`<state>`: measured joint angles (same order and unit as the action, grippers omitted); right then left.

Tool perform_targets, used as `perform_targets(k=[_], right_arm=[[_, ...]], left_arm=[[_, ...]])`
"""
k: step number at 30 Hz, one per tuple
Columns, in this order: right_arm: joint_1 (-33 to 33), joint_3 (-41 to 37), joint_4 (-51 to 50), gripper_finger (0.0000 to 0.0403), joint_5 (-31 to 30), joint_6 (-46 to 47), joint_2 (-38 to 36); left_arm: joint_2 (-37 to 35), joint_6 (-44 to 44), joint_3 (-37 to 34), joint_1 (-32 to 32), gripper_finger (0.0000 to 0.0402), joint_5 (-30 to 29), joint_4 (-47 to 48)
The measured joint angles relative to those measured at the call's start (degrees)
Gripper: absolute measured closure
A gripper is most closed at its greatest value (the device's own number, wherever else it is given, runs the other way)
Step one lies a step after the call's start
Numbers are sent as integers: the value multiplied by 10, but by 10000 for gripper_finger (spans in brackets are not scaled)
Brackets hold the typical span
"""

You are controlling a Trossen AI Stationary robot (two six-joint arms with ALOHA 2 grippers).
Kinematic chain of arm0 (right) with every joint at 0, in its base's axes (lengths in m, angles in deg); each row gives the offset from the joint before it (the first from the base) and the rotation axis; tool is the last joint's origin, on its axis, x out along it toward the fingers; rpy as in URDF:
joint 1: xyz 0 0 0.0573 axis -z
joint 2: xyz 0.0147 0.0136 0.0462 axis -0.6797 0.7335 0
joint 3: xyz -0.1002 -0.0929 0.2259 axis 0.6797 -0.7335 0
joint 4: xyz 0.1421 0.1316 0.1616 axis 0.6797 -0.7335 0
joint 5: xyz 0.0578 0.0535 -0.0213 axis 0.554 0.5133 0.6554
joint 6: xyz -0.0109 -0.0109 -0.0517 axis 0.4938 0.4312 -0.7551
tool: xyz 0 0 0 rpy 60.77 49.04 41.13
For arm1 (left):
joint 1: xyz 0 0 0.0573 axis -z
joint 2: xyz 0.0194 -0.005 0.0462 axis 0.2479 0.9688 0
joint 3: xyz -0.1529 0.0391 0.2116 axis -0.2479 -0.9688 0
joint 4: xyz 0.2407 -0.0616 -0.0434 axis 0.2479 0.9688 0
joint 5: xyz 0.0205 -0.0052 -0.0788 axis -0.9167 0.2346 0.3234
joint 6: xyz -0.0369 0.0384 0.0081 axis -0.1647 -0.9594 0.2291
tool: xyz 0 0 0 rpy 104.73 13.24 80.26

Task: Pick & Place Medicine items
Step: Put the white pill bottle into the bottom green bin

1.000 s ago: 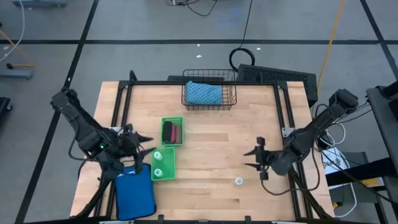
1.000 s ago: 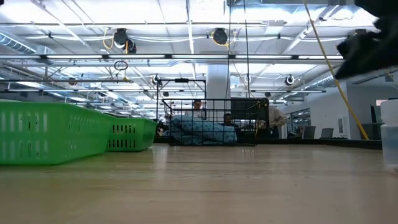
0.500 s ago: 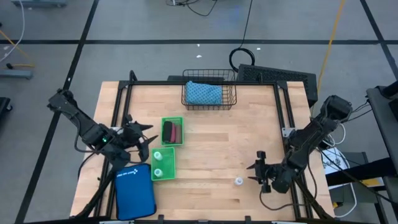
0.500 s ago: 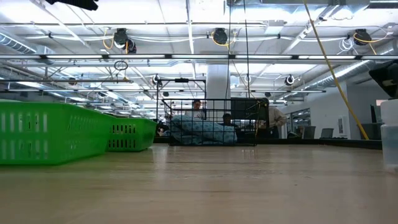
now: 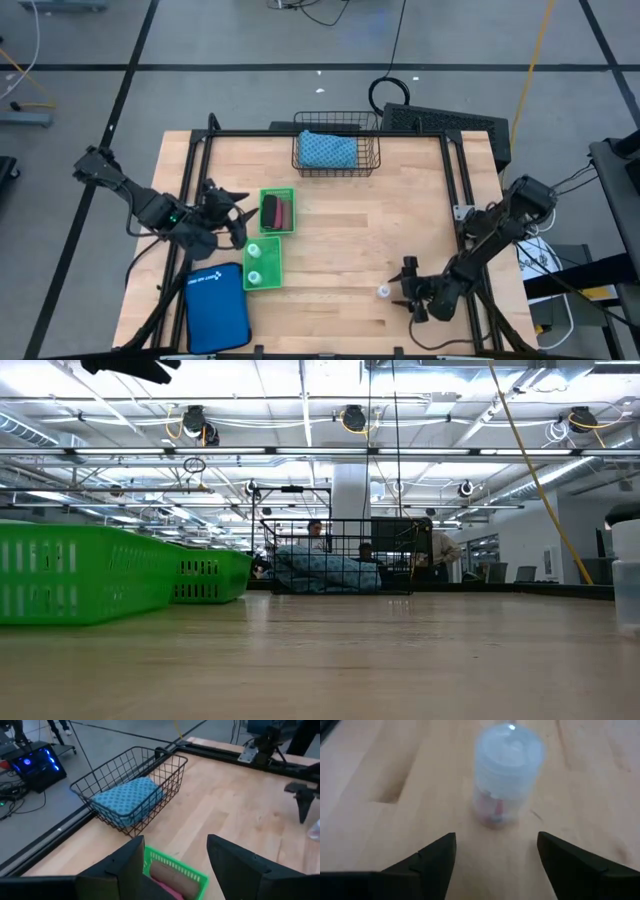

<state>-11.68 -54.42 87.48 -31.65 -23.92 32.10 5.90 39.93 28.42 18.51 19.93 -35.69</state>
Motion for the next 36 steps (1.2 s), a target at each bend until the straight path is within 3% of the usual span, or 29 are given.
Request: perform_targets(k=[8,24,28,36], right_arm=[[7,0,118,138,-6,-58,59],[40,-58,284,252,-1,-93,66],[51,-58,288,244,21,-94,65],[73,-58,291,186,32,-110,66]], left_arm=[[0,-28,0,-20,189,6,-60],[0,-47,0,-25,173,5,-141],[0,-52,0,-25,179,6,-142],[0,-53,0,-25,194,6,-143]])
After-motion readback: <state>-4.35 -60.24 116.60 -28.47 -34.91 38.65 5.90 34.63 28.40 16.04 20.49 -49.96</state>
